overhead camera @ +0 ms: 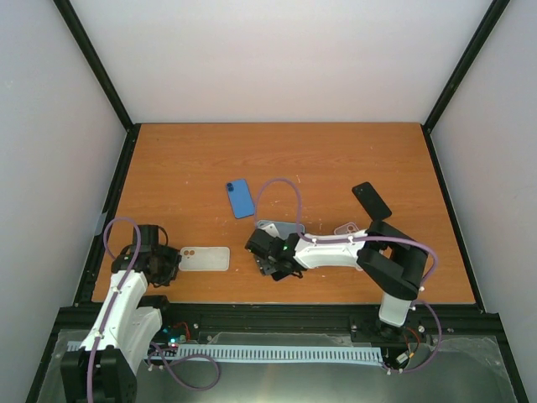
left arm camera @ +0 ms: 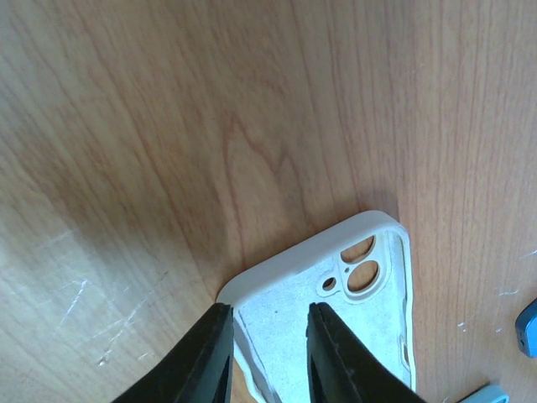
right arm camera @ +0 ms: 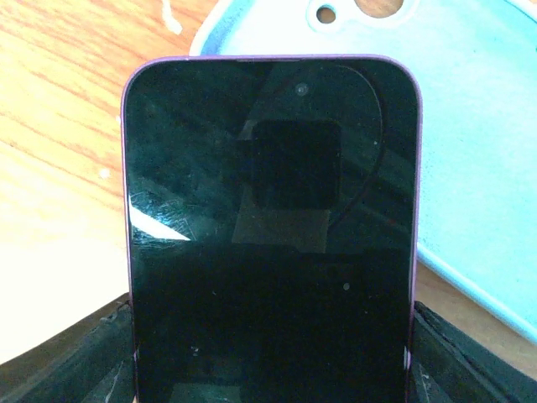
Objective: Put the phone into the phone case
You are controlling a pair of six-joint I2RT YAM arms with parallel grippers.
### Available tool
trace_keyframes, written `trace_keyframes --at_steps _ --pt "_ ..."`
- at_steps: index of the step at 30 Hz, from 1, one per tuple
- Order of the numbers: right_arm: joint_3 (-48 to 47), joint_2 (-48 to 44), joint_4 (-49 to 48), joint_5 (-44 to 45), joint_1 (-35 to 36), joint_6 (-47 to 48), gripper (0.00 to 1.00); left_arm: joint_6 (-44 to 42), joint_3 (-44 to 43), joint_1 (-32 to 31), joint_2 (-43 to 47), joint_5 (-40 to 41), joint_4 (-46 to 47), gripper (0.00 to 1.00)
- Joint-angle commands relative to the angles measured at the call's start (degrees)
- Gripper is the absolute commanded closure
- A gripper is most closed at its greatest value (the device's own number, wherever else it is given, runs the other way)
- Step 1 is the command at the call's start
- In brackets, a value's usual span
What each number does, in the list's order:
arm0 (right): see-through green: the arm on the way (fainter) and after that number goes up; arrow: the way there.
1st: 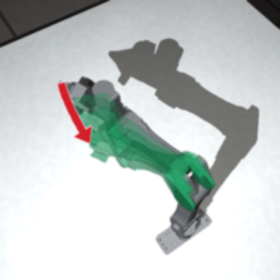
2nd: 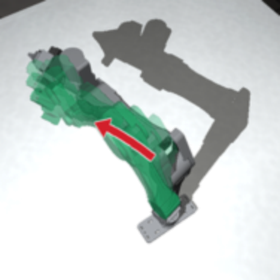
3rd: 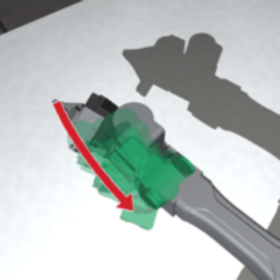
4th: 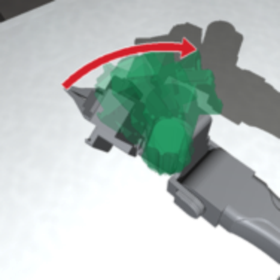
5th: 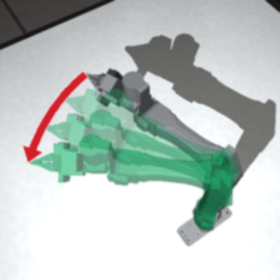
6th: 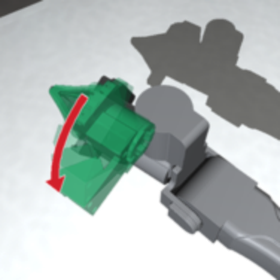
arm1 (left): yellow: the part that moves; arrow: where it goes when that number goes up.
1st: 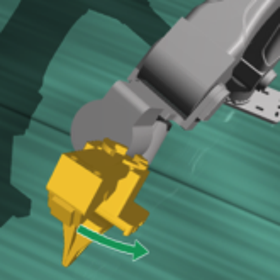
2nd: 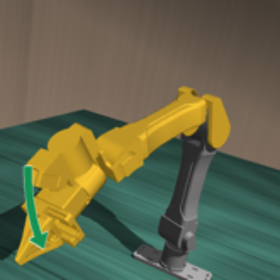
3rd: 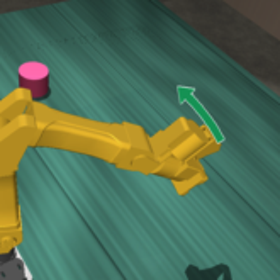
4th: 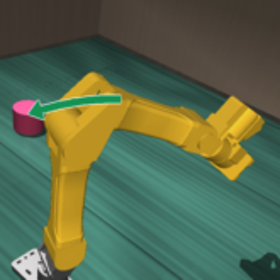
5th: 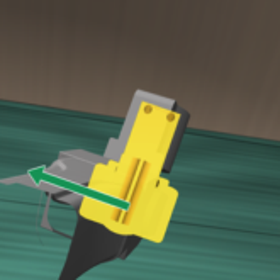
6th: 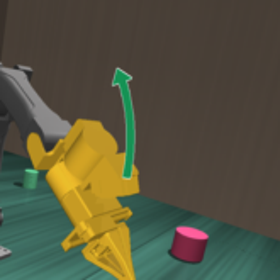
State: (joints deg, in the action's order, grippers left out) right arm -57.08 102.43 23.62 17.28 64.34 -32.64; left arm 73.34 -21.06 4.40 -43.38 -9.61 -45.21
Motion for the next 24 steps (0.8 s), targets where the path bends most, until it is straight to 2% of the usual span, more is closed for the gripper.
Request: trace_keyframes --at_steps 1,4,10,12,14,18,24 --pt "2.64 -4.30 0.22 2.26 0.44 -0.23 0.39 0.58 -0.21 0.43 -0.23 -0.17 1.04 0.76" --pt "3.95 -7.96 -0.41 2.49 0.44 -0.39 0.41 1.15 -0.28 0.43 -0.64 -0.62 0.03 0.75" --pt "5.69 -13.36 -0.84 3.44 0.44 -0.92 0.45 2.76 -0.44 0.43 0.13 -4.03 -2.85 0.60" --pt "6.00 -14.74 -1.09 3.91 0.44 -1.01 0.46 3.30 -0.03 0.43 0.60 -4.98 -2.72 0.59" --pt "6.15 -15.69 -1.12 4.21 0.44 -1.02 0.47 3.51 0.32 0.43 0.38 -5.05 -2.50 0.60" --pt "6.10 -17.00 -0.83 4.46 0.42 -0.95 0.47 3.84 1.09 0.43 -0.84 -4.95 -1.48 0.68" --pt "6.66 -18.65 -0.55 5.18 0.45 -0.93 0.47 4.76 1.59 0.42 -3.48 -5.20 0.34 0.71"
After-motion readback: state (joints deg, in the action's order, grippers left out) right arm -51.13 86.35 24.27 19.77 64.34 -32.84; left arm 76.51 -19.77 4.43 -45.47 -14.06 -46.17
